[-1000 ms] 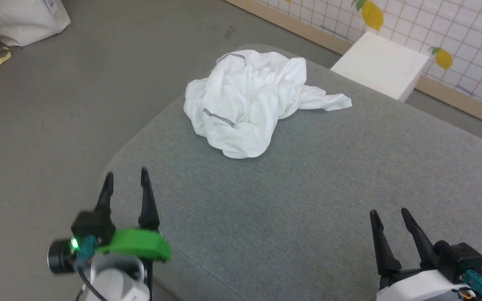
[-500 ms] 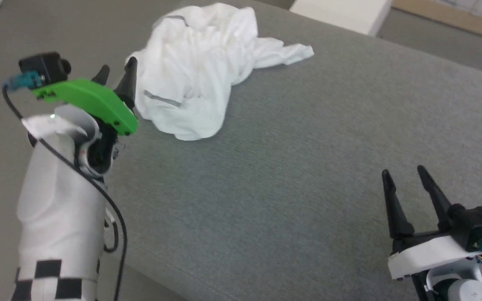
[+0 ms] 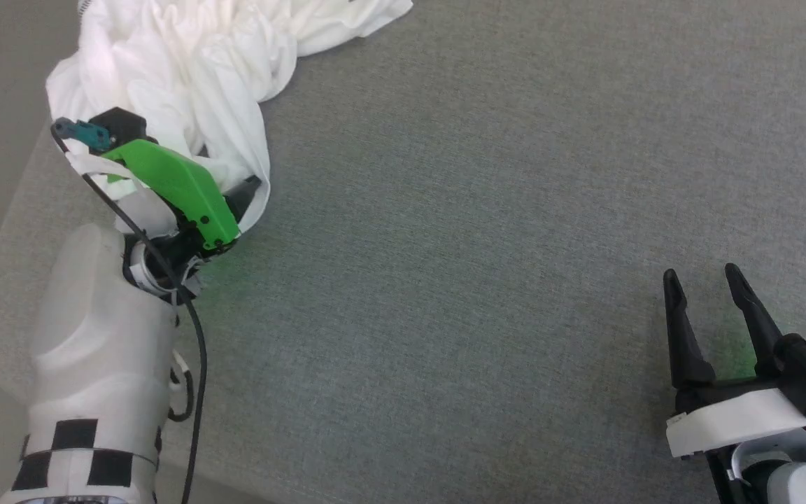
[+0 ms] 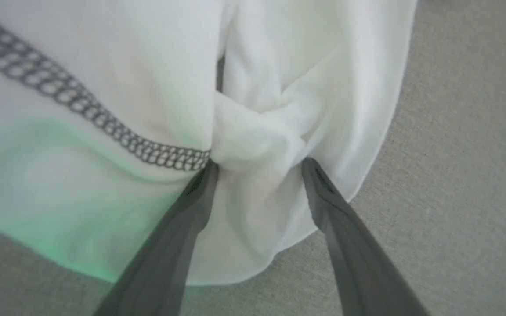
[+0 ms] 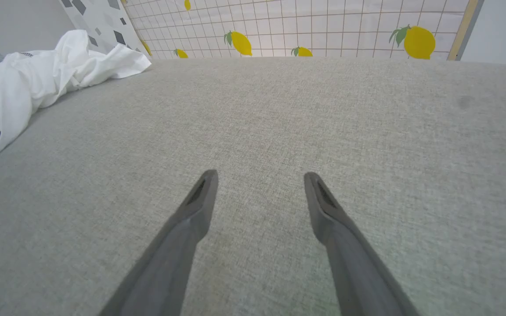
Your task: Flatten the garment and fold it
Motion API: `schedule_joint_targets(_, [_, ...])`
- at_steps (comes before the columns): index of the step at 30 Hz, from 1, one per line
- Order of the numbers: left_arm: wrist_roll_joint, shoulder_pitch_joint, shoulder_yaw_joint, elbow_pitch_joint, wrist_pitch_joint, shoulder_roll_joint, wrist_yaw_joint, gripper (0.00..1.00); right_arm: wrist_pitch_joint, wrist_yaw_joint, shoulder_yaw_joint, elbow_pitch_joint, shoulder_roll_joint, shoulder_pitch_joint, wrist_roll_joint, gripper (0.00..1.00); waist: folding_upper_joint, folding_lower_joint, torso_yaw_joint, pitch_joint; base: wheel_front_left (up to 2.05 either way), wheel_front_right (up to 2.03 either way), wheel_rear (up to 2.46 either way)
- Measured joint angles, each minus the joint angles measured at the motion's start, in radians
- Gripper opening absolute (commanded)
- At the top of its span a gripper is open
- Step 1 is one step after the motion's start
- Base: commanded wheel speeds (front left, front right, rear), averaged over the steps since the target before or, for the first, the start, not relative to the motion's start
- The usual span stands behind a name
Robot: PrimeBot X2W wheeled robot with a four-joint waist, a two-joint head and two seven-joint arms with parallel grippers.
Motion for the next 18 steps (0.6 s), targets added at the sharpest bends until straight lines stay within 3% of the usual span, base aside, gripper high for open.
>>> schedule_joint_targets(4, [0.013,0.001,-0.011,0.000,0.003,0.020,0.003,1.00,0.000,0.000,-0.002,-0.002,0.000,0.000,0.000,1.00,0.0001,-0.0001,-0.019,0.033,0.00,0.00,0.00])
schedule_joint_targets(5, [0.020,0.001,-0.019,-0.003,-0.005,0.024,0.003,0.32,0.000,0.000,-0.003,-0.001,0.000,0.000,0.000,1.00,0.0001,-0.0001,-0.020,0.038,0.00,0.00,0.00])
schedule_joint_targets(6, [0.029,0.001,-0.023,-0.008,-0.027,0.027,0.003,0.00,0.000,0.000,-0.003,-0.001,0.000,0.000,0.000,1.00,0.0001,-0.0001,-0.021,0.041,0.00,0.00,0.00])
schedule_joint_targets(14, [0.139,-0.006,-0.032,-0.025,-0.337,0.049,0.055,0.00,-0.002,0.000,0.020,0.017,0.000,-0.001,0.012,1.00,0.0000,0.0000,-0.004,0.001,0.00,0.00,0.00])
schedule_joint_targets(18, [0.168,-0.073,-0.045,-0.063,-0.426,0.091,0.036,0.00,-0.021,0.000,0.039,0.055,0.000,-0.008,0.041,1.00,0.0000,-0.0001,0.001,-0.044,0.00,0.00,0.00])
